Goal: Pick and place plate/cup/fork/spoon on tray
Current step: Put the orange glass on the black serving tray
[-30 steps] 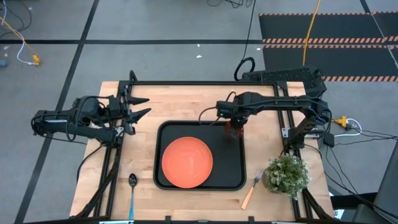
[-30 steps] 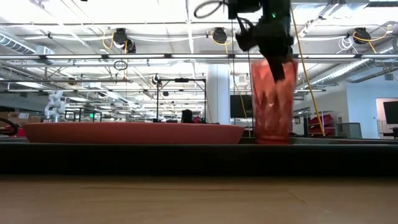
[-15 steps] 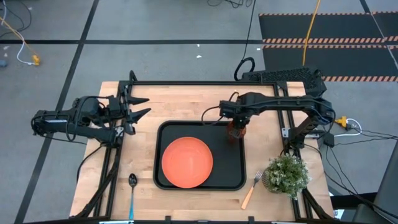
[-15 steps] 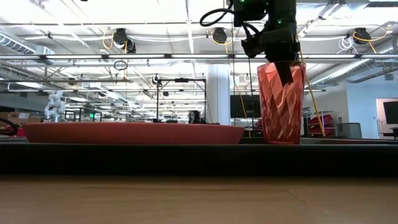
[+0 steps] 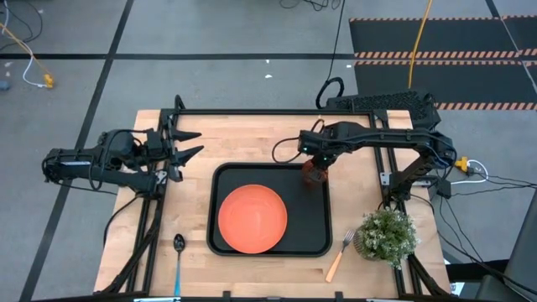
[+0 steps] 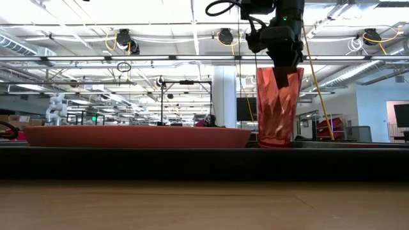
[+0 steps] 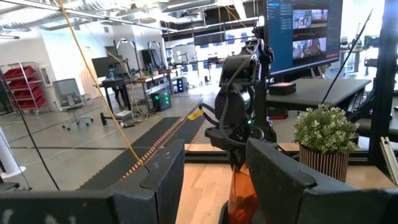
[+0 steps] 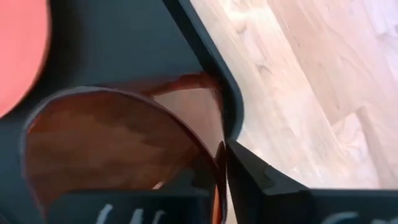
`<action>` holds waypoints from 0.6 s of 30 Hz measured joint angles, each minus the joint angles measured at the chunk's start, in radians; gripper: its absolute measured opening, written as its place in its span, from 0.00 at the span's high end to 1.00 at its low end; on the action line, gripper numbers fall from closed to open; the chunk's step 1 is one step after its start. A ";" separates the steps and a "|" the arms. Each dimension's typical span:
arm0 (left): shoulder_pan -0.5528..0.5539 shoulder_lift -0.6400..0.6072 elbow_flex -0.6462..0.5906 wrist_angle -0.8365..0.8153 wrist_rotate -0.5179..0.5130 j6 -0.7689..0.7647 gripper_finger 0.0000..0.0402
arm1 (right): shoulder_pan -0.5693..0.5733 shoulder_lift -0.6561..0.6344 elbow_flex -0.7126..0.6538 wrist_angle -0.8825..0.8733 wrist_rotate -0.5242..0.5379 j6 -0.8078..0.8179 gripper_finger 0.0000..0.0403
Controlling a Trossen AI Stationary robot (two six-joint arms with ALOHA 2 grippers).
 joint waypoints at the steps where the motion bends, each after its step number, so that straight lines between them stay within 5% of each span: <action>1: 0.000 0.000 0.000 0.000 0.000 0.000 0.56 | 0.000 0.000 0.000 -0.002 0.001 0.000 0.92; 18: 0.000 0.000 0.000 -0.001 0.000 0.001 0.56 | 0.000 -0.001 0.002 -0.004 -0.001 0.001 0.78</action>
